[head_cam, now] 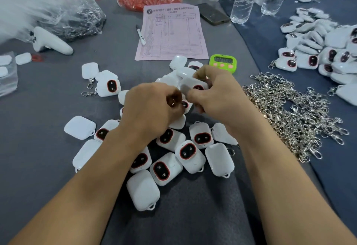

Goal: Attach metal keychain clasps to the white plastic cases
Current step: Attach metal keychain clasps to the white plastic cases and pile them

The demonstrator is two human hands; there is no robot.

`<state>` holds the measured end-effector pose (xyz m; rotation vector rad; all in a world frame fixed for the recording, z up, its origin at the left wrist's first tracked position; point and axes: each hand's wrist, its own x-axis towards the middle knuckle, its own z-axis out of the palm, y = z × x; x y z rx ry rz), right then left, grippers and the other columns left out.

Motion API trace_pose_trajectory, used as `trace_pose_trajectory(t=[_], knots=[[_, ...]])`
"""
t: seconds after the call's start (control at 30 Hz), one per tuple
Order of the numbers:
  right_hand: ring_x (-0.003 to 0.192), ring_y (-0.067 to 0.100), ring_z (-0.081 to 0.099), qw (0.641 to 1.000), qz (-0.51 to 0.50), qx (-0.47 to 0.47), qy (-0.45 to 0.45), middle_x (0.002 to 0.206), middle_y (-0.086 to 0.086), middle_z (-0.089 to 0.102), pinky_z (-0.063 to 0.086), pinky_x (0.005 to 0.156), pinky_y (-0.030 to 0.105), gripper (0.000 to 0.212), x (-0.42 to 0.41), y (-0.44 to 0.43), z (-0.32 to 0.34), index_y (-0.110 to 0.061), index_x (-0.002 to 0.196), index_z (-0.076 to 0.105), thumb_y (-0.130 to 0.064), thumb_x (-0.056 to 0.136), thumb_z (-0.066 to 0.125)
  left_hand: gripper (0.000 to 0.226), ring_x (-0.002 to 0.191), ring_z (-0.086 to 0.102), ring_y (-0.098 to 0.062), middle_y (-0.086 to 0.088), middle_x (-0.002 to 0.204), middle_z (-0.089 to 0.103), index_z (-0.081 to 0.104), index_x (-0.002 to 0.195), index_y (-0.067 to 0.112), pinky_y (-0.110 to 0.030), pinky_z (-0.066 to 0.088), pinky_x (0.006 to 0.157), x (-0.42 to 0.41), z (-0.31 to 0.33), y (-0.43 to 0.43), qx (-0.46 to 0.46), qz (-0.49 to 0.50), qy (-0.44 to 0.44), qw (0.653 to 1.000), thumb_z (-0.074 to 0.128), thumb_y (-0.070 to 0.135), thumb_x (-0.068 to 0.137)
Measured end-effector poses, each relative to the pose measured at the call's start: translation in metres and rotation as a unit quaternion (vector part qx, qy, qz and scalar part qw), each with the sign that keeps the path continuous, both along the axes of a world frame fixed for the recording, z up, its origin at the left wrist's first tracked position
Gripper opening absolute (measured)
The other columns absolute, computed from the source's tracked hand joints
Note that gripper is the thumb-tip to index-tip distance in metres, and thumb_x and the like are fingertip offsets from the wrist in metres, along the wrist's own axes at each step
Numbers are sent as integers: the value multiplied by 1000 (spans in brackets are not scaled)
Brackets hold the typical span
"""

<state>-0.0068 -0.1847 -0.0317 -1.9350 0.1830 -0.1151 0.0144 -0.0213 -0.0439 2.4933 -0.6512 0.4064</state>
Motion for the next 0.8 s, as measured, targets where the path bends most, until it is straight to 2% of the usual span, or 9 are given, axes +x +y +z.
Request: trace_pose_trajectory(t=[0.1,0.2,0.3,0.4,0.6,0.7,0.8], knots=[[59,15,51,1000,-13,6,-18,64,-8,61,46,62,36,10,1,-6,-3,-22,84,72,-21,81,81,15,66,58,-14,12,68,65,79,87,33,-33,49,65,6,-5,3,-37,-17,40,998,74,41,76],[64,19,51,1000,-11,26,-9,79,2,63,44,66,35,20,2,-8,-5,-27,98,68,-18,82,78,11,64,57,-5,20,63,61,79,84,36,-21,41,62,10,-9,6,-71,-26,65,995,78,39,74],[66,23,51,1000,2,15,-12,79,5,61,46,65,40,20,1,-9,-4,-26,95,63,-17,83,76,7,62,56,0,23,60,59,79,81,37,-8,33,58,11,-11,7,-77,-32,65,994,80,34,75],[66,23,54,1000,0,-8,-21,78,4,61,51,69,43,19,1,-11,-3,-27,93,63,-18,84,76,8,62,56,2,23,59,59,80,83,36,-7,33,57,12,-11,8,-82,-37,71,993,81,33,76],[62,22,53,999,7,-49,-21,72,2,63,51,66,40,19,1,-9,-4,-29,89,64,-15,83,76,15,61,57,-2,21,59,62,79,84,37,-9,36,57,13,-10,8,-86,-49,81,992,73,38,71],[63,22,55,997,5,-73,-22,71,1,64,52,65,40,19,0,-9,-1,-28,90,66,-14,82,77,12,60,56,0,24,58,60,80,84,36,-10,36,57,14,-11,9,-79,-47,85,992,77,34,73],[57,17,50,993,8,-109,-33,64,-1,59,46,56,27,19,-3,-9,3,-27,89,67,-15,79,77,11,60,56,1,23,58,61,80,82,34,-6,36,56,13,-10,10,-83,-50,90,991,81,25,75]])
